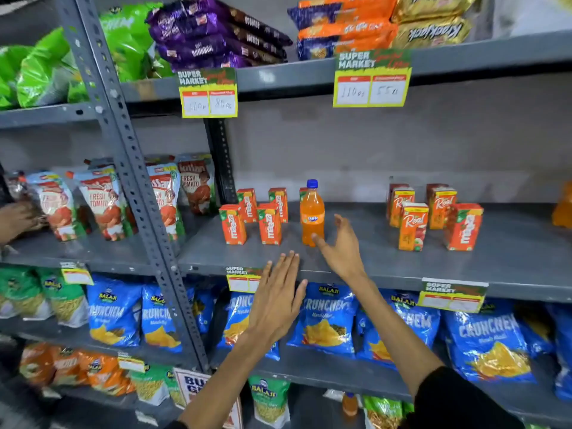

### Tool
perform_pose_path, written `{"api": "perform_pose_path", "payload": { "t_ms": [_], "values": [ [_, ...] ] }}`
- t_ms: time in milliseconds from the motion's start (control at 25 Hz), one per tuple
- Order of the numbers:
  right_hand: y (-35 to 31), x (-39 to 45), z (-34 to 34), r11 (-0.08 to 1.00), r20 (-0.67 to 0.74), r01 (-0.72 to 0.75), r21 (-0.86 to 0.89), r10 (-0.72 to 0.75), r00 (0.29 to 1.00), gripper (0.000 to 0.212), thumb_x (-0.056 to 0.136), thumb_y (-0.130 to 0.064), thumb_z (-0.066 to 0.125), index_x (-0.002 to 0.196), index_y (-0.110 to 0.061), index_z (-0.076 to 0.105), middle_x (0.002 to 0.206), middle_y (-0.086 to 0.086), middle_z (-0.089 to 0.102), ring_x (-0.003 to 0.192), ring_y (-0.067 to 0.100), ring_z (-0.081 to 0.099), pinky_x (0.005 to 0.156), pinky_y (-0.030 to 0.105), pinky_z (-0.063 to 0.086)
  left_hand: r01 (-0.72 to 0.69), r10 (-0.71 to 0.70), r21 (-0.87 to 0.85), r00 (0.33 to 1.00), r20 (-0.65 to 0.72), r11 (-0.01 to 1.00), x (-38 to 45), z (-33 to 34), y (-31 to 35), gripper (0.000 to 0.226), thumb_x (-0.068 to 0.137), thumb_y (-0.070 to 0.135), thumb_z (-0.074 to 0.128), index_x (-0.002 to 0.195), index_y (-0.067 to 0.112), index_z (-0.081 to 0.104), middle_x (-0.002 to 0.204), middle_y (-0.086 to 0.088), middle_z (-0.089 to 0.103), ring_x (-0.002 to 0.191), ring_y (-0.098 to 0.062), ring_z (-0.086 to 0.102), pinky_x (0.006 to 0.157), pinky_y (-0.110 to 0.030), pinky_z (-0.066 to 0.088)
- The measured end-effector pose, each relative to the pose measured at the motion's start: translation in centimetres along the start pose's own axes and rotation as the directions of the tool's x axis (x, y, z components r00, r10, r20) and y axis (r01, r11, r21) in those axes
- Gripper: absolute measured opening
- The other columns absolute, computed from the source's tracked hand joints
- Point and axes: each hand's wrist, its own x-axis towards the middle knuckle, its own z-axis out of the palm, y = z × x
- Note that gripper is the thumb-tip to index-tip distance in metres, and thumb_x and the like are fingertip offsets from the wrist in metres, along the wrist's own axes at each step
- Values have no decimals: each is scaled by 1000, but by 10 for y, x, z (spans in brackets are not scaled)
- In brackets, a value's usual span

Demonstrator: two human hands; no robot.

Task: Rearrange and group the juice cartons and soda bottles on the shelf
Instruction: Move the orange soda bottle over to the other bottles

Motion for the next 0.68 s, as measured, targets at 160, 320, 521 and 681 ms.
{"api": "perform_pose_path", "payload": {
  "t_ms": [160, 320, 521, 681],
  "values": [
    [-11, 29, 21, 992, -6, -95, 88, 96, 995, 86, 77, -39, 83, 144, -4, 42, 142, 14, 57, 130, 29, 56, 105, 41, 49, -55, 59, 65, 997, -54, 996, 10, 4, -9, 57, 105, 42, 24, 146, 11, 49, 150, -6, 55, 141, -22, 48, 120, -44, 36],
    [-12, 31, 30, 987, -90, -89, 134, 101, 991, 56, 73, -33, 87, 117, -9, 64, 115, 9, 74, 103, 23, 72, 86, 29, 55, -41, 47, 83, 996, -70, 996, 10, 5, -9, 56, 105, 41, 26, 143, 10, 53, 146, -8, 58, 137, -24, 52, 117, -45, 39],
    [-3, 6, -9, 986, -88, -63, 155, 77, 993, 52, 68, -36, 90, 110, -13, 70, 108, 3, 77, 92, 13, 73, 84, 26, 58, -39, 42, 48, 997, -72, 998, 12, 1, 15, 53, 104, 38, 31, 131, 7, 65, 134, -10, 68, 128, -27, 61, 111, -44, 47],
    [19, -18, -82, 984, -107, -68, 164, 86, 991, 43, 70, -30, 89, 105, -13, 71, 97, -2, 76, 84, 8, 72, 80, 25, 60, -47, 43, -57, 997, -62, 997, 19, 5, 65, 50, 103, 36, 35, 126, 5, 67, 130, -13, 70, 126, -30, 62, 109, -46, 48]
  ]
}}
